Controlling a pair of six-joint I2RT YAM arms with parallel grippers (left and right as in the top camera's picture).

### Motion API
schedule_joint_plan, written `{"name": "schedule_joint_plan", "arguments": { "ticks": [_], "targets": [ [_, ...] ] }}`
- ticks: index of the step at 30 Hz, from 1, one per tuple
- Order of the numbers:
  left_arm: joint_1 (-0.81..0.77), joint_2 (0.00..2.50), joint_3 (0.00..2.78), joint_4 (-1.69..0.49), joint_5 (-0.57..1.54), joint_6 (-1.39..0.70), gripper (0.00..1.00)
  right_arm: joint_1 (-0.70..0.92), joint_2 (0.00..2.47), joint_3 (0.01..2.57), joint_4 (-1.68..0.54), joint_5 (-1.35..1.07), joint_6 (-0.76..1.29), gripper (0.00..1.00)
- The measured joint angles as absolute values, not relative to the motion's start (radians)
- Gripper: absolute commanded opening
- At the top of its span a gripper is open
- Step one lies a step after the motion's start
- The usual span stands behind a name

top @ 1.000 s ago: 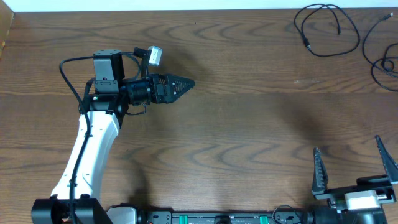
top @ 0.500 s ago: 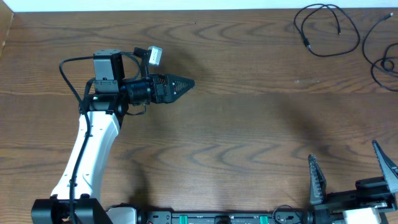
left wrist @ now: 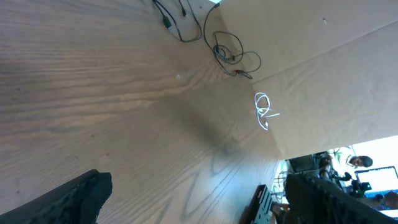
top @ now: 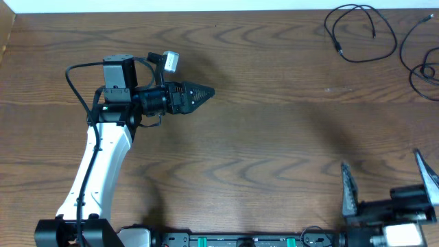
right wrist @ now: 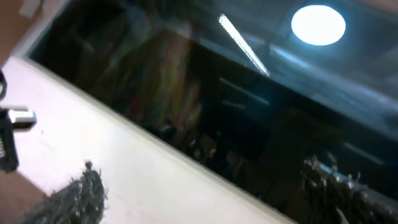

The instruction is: Untangle cables

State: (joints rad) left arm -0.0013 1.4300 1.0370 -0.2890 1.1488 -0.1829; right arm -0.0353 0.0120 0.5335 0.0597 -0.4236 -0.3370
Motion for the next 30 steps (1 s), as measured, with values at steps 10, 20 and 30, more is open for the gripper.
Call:
{"name": "schedule_joint_plan", "arguments": {
  "ticks": [10, 20, 30],
  "targets": [
    [-0.001, 1.43, 1.037, -0.289, 1.149, -0.183, 0.96, -0.035, 0.012, 0.371, 0.162, -0.217, -0.035, 0.99],
    [-0.001, 1.43, 1.037, -0.289, 1.149, -0.183, 0.96, -0.035, 0.012, 0.234, 0.165, -0.112, 0.071, 0.99],
    [-0.001, 1.43, 1.037, -0.289, 1.149, -0.183, 0.96, -0.035, 0.012, 0.11, 0.162, -0.079, 0.08, 0.99]
  ]
}}
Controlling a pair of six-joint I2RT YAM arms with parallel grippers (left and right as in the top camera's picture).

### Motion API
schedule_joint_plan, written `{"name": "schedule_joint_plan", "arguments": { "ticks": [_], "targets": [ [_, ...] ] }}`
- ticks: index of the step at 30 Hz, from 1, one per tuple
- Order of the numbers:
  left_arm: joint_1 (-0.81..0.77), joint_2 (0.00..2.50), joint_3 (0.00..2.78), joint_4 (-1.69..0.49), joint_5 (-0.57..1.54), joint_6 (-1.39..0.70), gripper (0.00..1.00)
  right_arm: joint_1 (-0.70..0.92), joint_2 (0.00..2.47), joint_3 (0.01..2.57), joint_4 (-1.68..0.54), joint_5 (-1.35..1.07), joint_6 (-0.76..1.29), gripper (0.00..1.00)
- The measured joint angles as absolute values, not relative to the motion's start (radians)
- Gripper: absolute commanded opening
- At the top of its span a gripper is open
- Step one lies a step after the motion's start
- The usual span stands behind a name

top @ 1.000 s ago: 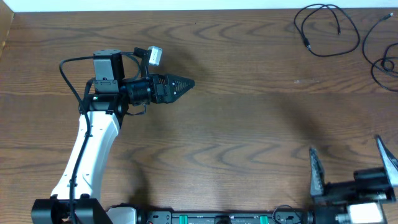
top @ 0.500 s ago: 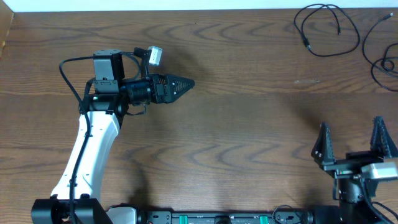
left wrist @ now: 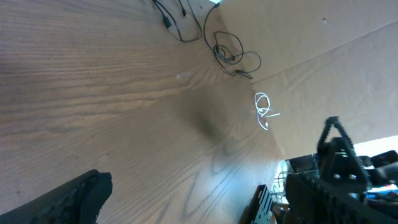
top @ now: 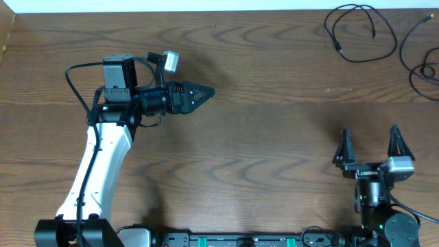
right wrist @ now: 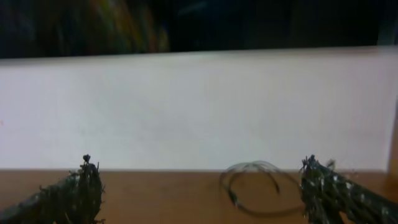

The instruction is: Untangle cables

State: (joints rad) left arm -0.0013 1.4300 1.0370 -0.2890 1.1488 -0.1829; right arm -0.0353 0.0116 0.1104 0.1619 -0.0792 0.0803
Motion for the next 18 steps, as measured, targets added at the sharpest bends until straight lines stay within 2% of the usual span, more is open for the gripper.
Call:
{"name": "schedule_joint_plan", "arguments": {
  "ticks": [18],
  "targets": [
    [-0.001, 1.43, 1.037, -0.289, 1.149, -0.183, 0.96, -0.035, 0.012, 0.008, 0.1, -0.062, 0.081, 0.99]
  ]
}}
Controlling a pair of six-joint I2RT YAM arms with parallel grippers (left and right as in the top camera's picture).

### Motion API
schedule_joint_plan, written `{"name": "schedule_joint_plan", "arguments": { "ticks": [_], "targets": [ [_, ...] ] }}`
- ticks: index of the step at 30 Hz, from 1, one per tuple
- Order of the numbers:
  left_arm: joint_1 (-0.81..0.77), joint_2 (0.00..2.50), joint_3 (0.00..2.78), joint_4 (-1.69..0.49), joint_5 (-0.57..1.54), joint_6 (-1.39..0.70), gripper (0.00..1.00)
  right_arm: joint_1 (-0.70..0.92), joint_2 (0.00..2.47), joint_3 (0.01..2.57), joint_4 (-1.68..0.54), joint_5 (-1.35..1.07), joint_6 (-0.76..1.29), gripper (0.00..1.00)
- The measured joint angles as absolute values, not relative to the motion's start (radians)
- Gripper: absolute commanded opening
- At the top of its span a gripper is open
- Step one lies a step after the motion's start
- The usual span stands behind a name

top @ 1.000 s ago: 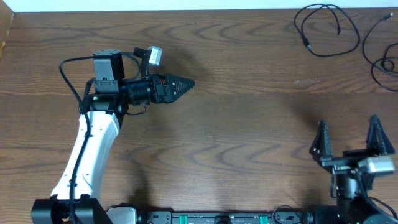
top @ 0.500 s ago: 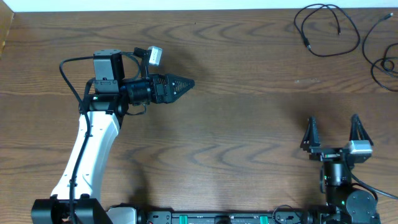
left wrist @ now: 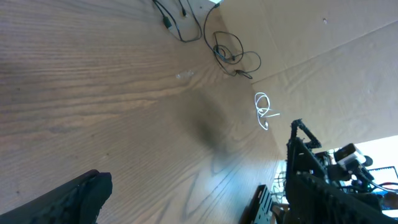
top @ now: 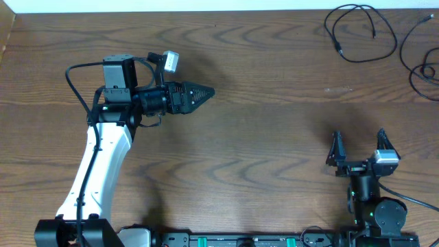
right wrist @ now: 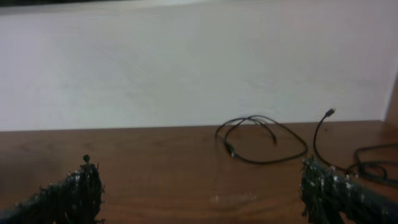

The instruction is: Untangle cables

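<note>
Two black cables lie apart at the table's far right corner. One is a loose loop (top: pixel 360 31) (right wrist: pixel 261 140) (left wrist: pixel 177 18). The other (top: pixel 422 65) (right wrist: pixel 367 165) (left wrist: pixel 231 53) is coiled at the right edge. My left gripper (top: pixel 204 90) (left wrist: pixel 199 186) hovers open over the left half of the table, pointing right, far from both cables. At the front right my right gripper (top: pixel 358 145) (right wrist: pixel 199 180) stands open, facing the cables from well short of them. Neither gripper holds anything.
The brown wooden table (top: pixel 274 137) ends at a white wall behind the cables. A small white cable loop (left wrist: pixel 264 111) lies on a beige surface beyond the table's right edge. Electronics sit along the front edge.
My right gripper has shifted a little left and tipped down, so its view now takes in more table and both cables. The left arm has not moved.
My right gripper was first at the front right corner, its camera facing ceiling lights. Then it stood upright further left, looking at the back wall with one cable just showing. Now it looks across the table at both cables. The left gripper stayed open and still.
</note>
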State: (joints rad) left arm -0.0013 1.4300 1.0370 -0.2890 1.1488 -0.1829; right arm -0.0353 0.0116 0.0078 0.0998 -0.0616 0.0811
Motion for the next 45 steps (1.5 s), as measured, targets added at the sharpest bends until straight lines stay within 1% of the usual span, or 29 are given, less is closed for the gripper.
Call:
{"name": "schedule_joint_plan", "arguments": {
  "ticks": [7, 36, 45],
  "targets": [
    [-0.001, 1.43, 1.037, -0.289, 1.149, -0.183, 0.96, -0.035, 0.011, 0.007, -0.064, -0.057, 0.084, 0.99],
    [-0.001, 1.43, 1.037, -0.289, 1.149, -0.183, 0.96, -0.035, 0.011, 0.007, -0.067, -0.05, 0.087, 0.99],
    [-0.001, 1.43, 1.037, -0.289, 1.149, -0.183, 0.96, -0.035, 0.011, 0.007, -0.068, -0.047, 0.047, 0.99]
  ]
}}
